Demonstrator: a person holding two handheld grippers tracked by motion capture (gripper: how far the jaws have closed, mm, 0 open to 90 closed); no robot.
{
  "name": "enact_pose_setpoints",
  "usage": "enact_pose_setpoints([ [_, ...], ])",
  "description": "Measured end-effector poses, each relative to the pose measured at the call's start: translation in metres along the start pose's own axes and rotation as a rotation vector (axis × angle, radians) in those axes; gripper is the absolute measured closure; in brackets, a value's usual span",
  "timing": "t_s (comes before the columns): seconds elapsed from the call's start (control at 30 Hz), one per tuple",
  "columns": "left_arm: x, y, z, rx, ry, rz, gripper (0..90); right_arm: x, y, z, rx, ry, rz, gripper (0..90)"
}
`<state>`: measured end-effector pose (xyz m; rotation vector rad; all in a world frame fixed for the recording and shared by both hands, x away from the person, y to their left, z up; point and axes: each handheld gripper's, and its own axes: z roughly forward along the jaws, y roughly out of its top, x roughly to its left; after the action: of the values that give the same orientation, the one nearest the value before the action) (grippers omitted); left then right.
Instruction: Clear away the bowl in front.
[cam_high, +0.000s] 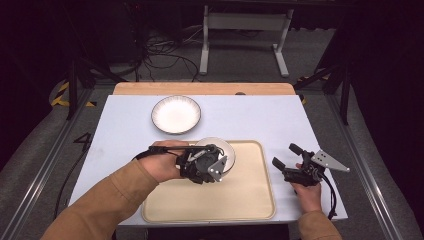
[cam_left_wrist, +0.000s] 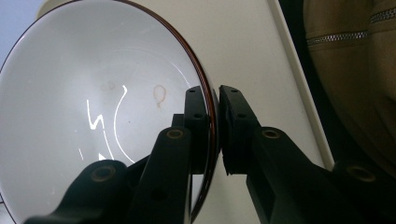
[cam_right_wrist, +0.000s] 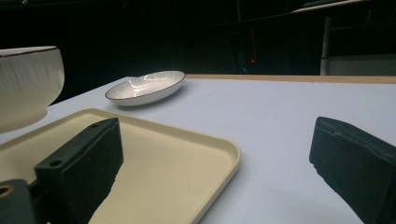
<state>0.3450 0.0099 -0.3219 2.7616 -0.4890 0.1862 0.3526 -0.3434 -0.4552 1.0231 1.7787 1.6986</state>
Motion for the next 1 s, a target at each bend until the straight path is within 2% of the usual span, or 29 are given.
enact_pose_setpoints([
  [0.03,0.001,0.0,0.001,0.006,0.002,0.013,82.9,0.0,0.0,0.0,0.0,0.0,0.0,3.3],
  [0.27,0.001,-0.001,0.017,0.031,-0.02,0.0,82.9,0.0,0.0,0.0,-0.001,0.002,0.003,3.3],
  [0.33,0.001,-0.002,0.022,0.033,-0.032,-0.015,82.9,0.0,0.0,0.0,-0.001,0.002,0.004,3.3],
  [0.5,0.002,-0.002,0.032,0.064,-0.042,-0.011,82.9,0.0,0.0,0.0,0.0,0.001,0.0,3.3],
  [0.67,0.001,-0.002,0.04,0.063,-0.067,-0.019,82.9,0.0,0.0,0.0,-0.001,0.002,0.004,3.3],
  [0.83,0.001,-0.003,0.047,0.079,-0.078,-0.014,82.9,0.0,0.0,0.0,-0.001,0.002,0.004,3.3],
  [0.93,0.001,-0.004,0.051,0.075,-0.086,-0.028,82.9,0.0,0.0,0.0,-0.001,0.002,0.005,3.3],
  [1.0,0.001,-0.005,0.052,0.075,-0.092,-0.023,82.9,0.0,0.0,0.0,-0.001,0.003,0.004,3.3],
])
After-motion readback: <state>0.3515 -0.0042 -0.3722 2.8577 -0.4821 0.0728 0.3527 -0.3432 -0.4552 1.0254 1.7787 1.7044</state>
